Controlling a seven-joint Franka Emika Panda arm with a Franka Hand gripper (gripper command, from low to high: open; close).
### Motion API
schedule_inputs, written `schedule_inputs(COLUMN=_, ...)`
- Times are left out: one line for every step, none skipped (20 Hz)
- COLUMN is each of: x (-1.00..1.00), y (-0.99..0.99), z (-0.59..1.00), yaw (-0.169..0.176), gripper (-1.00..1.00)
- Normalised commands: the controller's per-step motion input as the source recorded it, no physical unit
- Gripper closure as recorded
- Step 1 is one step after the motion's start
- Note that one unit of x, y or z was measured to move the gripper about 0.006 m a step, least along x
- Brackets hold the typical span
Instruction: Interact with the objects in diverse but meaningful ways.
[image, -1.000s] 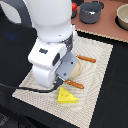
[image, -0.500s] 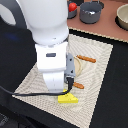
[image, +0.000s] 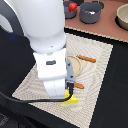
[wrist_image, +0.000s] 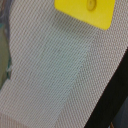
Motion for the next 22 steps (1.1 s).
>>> schedule_inputs(x=0.75, y=-0.18, z=0.18, yaw=-0.085, gripper=-1.00)
schedule_inputs(x=0.73, y=-0.21, z=0.20, yaw=-0.079, gripper=-1.00)
schedule_inputs(x=0.72, y=-0.19, z=0.15, yaw=-0.071, gripper=-1.00)
schedule_inputs(x=0.72, y=-0.18, z=0.14, yaw=-0.057, gripper=-1.00)
schedule_inputs(x=0.69, y=-0.21, z=0.12, yaw=-0.039, gripper=-1.00)
schedule_inputs(x=0.68, y=-0.21, z=0.09, yaw=-0.031, gripper=-1.00)
schedule_inputs(x=0.66, y=-0.21, z=0.01, yaw=-0.032, gripper=-1.00)
schedule_inputs(x=0.57, y=-0.24, z=0.01, yaw=-0.044, gripper=-1.00)
schedule_inputs(x=0.52, y=-0.23, z=0.00, yaw=-0.059, gripper=-1.00)
schedule_inputs(x=0.48, y=-0.22, z=0.00, yaw=-0.062, gripper=-1.00)
schedule_inputs(x=0.45, y=-0.19, z=0.00, yaw=-0.058, gripper=-1.00)
schedule_inputs(x=0.38, y=-0.16, z=0.00, yaw=-0.044, gripper=-1.00)
schedule_inputs(x=0.33, y=-0.17, z=0.00, yaw=-0.026, gripper=-1.00)
schedule_inputs(x=0.37, y=-0.15, z=-0.01, yaw=-0.015, gripper=-1.00)
schedule_inputs(x=0.42, y=-0.12, z=0.00, yaw=-0.015, gripper=-1.00)
schedule_inputs(x=0.41, y=-0.12, z=0.00, yaw=-0.014, gripper=-1.00)
schedule_inputs(x=0.43, y=-0.12, z=0.00, yaw=-0.013, gripper=-1.00)
schedule_inputs(x=0.46, y=-0.10, z=0.00, yaw=-0.013, gripper=-1.00)
schedule_inputs(x=0.48, y=-0.10, z=0.00, yaw=-0.018, gripper=-1.00)
schedule_inputs(x=0.54, y=-0.06, z=0.00, yaw=-0.032, gripper=-1.00)
schedule_inputs(x=0.54, y=-0.06, z=0.00, yaw=-0.056, gripper=-1.00)
schedule_inputs(x=0.55, y=-0.05, z=0.00, yaw=-0.073, gripper=-1.00)
